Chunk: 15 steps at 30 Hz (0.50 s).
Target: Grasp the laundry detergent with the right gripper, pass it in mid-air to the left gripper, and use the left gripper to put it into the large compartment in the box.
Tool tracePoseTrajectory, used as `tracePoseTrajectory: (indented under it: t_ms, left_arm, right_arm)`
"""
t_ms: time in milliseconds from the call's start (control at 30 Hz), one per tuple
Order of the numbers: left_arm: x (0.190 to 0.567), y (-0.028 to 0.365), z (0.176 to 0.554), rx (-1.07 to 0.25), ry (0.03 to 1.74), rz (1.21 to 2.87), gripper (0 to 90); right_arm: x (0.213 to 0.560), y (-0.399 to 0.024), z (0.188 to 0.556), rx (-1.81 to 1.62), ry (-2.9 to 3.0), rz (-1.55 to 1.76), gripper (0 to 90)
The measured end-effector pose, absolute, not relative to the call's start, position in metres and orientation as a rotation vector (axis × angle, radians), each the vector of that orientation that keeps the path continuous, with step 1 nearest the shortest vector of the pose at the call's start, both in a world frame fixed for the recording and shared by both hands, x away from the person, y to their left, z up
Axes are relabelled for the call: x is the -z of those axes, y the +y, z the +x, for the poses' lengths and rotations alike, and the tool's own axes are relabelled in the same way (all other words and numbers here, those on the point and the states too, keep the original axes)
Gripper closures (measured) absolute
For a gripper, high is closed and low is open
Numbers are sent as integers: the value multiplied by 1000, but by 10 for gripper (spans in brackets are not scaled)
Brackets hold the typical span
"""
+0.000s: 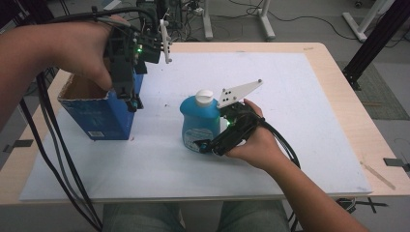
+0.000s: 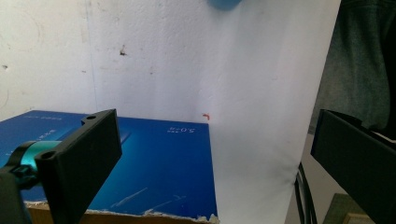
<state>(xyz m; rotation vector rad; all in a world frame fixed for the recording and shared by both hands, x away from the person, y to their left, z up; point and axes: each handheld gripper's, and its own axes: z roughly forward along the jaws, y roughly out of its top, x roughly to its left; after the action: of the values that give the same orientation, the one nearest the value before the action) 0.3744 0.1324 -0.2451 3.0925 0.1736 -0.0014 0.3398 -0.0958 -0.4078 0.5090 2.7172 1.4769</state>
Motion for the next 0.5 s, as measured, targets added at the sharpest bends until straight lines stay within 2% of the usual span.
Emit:
tracePoseTrajectory:
  t_ms: [500]
  left_arm:
    - [246, 133, 374, -2, 180, 3092, 17]
  right_arm:
    - [413, -95, 336, -1540, 2606, 528, 43]
